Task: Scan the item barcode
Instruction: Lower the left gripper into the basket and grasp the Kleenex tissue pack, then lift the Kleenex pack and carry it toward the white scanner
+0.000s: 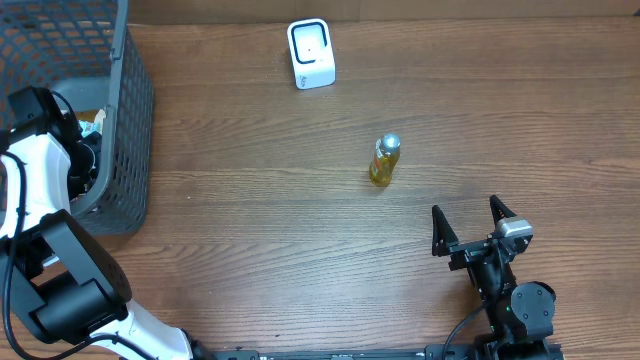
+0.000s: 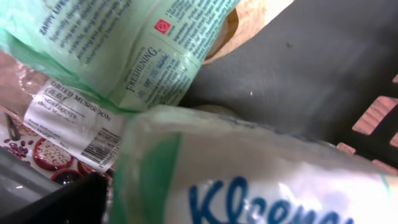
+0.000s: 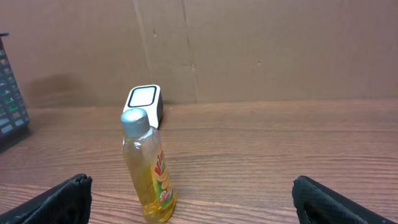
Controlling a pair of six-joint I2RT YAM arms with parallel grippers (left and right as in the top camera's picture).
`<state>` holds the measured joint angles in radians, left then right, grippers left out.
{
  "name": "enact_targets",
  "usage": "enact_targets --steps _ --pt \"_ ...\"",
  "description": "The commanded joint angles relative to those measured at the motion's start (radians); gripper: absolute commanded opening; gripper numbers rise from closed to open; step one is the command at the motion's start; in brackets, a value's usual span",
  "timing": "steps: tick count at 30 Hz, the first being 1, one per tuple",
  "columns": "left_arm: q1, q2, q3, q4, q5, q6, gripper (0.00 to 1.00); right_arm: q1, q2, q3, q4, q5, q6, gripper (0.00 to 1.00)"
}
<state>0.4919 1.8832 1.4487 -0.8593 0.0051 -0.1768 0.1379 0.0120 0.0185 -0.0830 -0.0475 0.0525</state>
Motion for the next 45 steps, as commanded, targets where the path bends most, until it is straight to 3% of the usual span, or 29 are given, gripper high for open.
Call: enact_targets --steps 1,6,13,24,33,45 --pt "-0.004 -0.006 -0.017 -0.005 0.023 0.012 0.69 -0.004 -0.009 -0.011 0.002 0.005 -0.002 1.00" --pt "-0.003 -0.006 -0.009 -0.005 0.033 0.013 0.57 -0.004 -0.009 -0.011 0.002 0.005 -0.002 1.00" --pt "0.000 -0.008 0.118 -0.095 0.064 0.013 0.50 -0.004 -0.009 -0.011 0.002 0.005 -0.002 1.00" --pt "-0.004 -0.010 0.661 -0.402 0.087 0.013 0.43 -0.004 -0.009 -0.011 0.002 0.005 -0.002 1.00" --pt "-0.038 -0.027 1.077 -0.638 0.339 0.012 0.44 -0.004 -0.009 -0.011 0.002 0.005 -0.002 1.00" --pt "-0.271 -0.071 1.141 -0.786 0.319 0.012 0.43 -0.004 -0.009 -0.011 0.002 0.005 -0.002 1.00"
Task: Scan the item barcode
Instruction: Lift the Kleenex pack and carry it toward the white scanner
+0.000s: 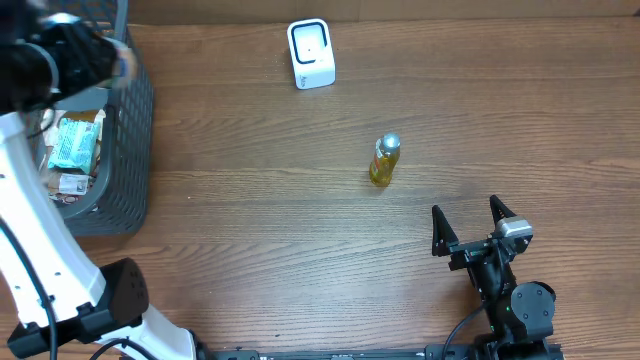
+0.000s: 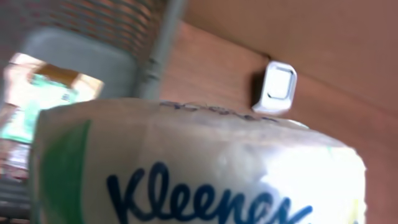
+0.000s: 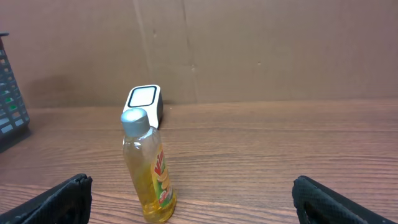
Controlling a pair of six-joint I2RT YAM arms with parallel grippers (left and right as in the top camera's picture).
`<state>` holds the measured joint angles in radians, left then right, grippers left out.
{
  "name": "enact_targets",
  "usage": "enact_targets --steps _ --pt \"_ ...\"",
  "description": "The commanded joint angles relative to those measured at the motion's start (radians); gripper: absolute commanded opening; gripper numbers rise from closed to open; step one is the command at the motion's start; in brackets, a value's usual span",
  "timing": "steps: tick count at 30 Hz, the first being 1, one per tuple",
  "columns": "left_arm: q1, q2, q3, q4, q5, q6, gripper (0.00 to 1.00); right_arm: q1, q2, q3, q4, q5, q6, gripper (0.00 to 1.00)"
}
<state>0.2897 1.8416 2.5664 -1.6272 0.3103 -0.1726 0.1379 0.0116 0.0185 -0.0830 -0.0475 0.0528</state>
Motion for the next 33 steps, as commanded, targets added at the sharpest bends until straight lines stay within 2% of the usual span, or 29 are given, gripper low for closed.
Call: enact_targets --steps 1,8,13,14,17,22,28,30,33 --pt "-0.092 -0.030 0.023 -0.026 0.004 0.008 0.43 -0.004 -0.008 -0.011 0.002 0.005 -0.002 1.00" --pt "-0.307 -0.029 0.002 -0.062 -0.124 -0.015 0.45 -0.004 -0.008 -0.011 0.002 0.005 -0.002 1.00" --pt "-0.453 -0.029 -0.077 -0.058 -0.187 -0.045 0.47 -0.004 -0.008 -0.011 0.002 0.005 -0.002 1.00" --pt "-0.475 -0.029 -0.096 -0.055 -0.187 -0.045 0.46 -0.004 -0.008 -0.011 0.002 0.005 -0.002 1.00" --pt "-0.540 -0.029 -0.171 -0.028 -0.160 -0.057 0.37 -0.004 -0.008 -0.011 0.002 0.005 -0.002 1.00" --pt "-0.613 -0.029 -0.290 0.032 -0.076 -0.059 0.36 -0.004 -0.008 -0.011 0.002 0.005 -0.002 1.00" --pt "-0.658 -0.029 -0.413 0.095 -0.074 -0.060 0.21 -0.004 -0.008 -0.011 0.002 0.005 -0.002 1.00" --pt "-0.665 -0.029 -0.451 0.117 -0.074 -0.060 0.27 -0.004 -0.008 -0.011 0.002 0.005 -0.002 1.00" --pt "-0.666 -0.028 -0.494 0.136 -0.073 -0.076 0.29 -0.004 -0.008 -0.011 0.002 0.005 -0.002 1.00"
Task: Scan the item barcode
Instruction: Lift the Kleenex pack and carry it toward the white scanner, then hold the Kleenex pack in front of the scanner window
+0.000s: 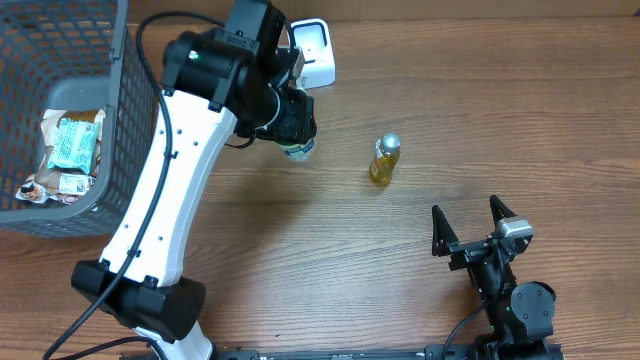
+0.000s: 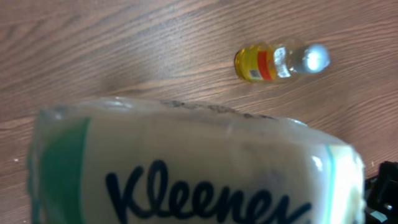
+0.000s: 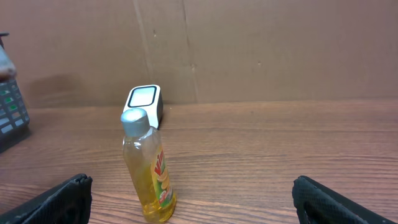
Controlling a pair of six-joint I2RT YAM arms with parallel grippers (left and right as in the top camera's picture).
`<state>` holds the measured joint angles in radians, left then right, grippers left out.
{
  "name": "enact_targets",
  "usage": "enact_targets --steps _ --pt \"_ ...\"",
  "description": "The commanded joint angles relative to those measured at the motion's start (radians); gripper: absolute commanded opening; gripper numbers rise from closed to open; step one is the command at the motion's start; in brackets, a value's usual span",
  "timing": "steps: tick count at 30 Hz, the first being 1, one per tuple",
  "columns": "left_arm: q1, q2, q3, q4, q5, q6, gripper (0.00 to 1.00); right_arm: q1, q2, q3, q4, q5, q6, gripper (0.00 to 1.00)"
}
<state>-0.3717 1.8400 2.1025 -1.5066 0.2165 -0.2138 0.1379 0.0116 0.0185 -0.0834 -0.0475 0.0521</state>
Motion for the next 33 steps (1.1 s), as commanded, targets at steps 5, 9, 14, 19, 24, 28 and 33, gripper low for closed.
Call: enact_targets --steps 5,9,14,19,24,28,33 --pt "-0.005 -0.027 -0.102 0.039 0.019 -0.102 0.12 -0.004 -0.008 -0.011 0.003 0.005 -0.001 1.00" --pt "-0.015 -0.027 -0.153 0.072 -0.005 -0.148 0.10 -0.004 -0.008 -0.011 0.002 0.005 -0.001 1.00" --pt "-0.052 -0.026 -0.222 0.123 -0.083 -0.254 0.10 -0.004 -0.008 -0.011 0.003 0.005 -0.001 1.00" --pt "-0.122 -0.026 -0.285 0.189 -0.198 -0.317 0.12 -0.004 -0.008 -0.011 0.003 0.005 -0.001 1.00" --pt "-0.203 -0.026 -0.319 0.222 -0.382 -0.444 0.15 -0.004 -0.008 -0.011 0.003 0.005 -0.001 1.00" --pt "-0.253 -0.025 -0.354 0.248 -0.458 -0.558 0.15 -0.004 -0.008 -0.011 0.002 0.005 -0.001 1.00" --pt "-0.294 -0.023 -0.441 0.333 -0.459 -0.640 0.24 -0.004 -0.008 -0.011 0.002 0.005 -0.001 1.00"
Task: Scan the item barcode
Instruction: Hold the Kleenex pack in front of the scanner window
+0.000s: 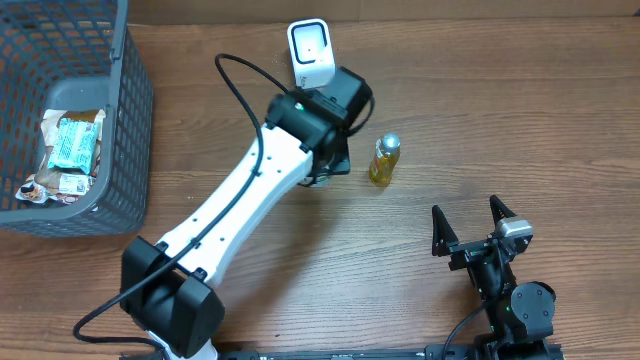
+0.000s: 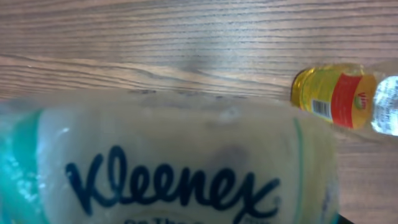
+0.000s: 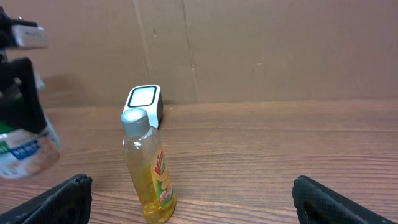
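Observation:
A Kleenex tissue pack (image 2: 174, 162), pale with green ends, fills the left wrist view. My left gripper (image 1: 324, 166) is shut on it above the table, just left of the bottle; the wrist hides the pack from overhead. From the right wrist the pack (image 3: 28, 152) shows hanging under black fingers (image 3: 22, 87). The white barcode scanner (image 1: 310, 52) stands at the back, its window facing the front. My right gripper (image 1: 470, 228) rests open at the front right, holding nothing.
A yellow dish-soap bottle (image 1: 384, 160) with a silver cap stands upright mid-table, right of the held pack. A grey mesh basket (image 1: 132, 110) at the far left holds packets (image 1: 72, 140). A cardboard wall (image 3: 261, 50) closes the back.
My left gripper, still holding the tissue pack, has shifted from just in front of the scanner to the right and nearer the front, close beside the bottle. The right arm has not moved.
At first my left gripper was down in the basket with the tissue pack against it. Then it held the pack above the basket's rim. Later the pack hung over the table in front of the scanner, and now it hangs beside the bottle.

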Controlling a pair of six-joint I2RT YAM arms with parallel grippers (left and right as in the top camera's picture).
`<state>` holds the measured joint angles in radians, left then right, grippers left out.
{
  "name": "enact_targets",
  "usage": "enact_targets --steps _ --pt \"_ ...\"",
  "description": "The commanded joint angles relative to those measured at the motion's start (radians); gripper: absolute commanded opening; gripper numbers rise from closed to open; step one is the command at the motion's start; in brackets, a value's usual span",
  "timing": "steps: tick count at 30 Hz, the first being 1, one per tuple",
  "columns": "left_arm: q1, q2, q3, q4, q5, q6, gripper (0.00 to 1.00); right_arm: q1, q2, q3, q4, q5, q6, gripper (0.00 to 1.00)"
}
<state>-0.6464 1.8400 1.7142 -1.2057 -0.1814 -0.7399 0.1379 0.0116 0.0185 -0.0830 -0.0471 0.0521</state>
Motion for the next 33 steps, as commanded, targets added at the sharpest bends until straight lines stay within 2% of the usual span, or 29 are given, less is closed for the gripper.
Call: enact_targets --steps 1,8,17,23,33 --pt "-0.024 -0.023 -0.072 0.050 -0.061 -0.134 0.25 -0.004 -0.008 -0.011 0.002 0.004 -0.001 1.00" --pt "-0.031 -0.022 -0.218 0.179 -0.062 -0.257 0.27 -0.004 -0.008 -0.011 0.002 0.004 -0.001 1.00" --pt "-0.031 -0.021 -0.349 0.351 -0.061 -0.263 0.31 -0.004 -0.008 -0.011 0.002 0.004 -0.001 1.00" --pt "-0.031 -0.021 -0.370 0.369 -0.062 -0.262 0.40 -0.004 -0.008 -0.011 0.002 0.004 -0.001 1.00" --pt "-0.031 -0.020 -0.371 0.368 -0.062 -0.262 0.42 -0.004 -0.008 -0.011 0.002 0.004 -0.001 1.00"
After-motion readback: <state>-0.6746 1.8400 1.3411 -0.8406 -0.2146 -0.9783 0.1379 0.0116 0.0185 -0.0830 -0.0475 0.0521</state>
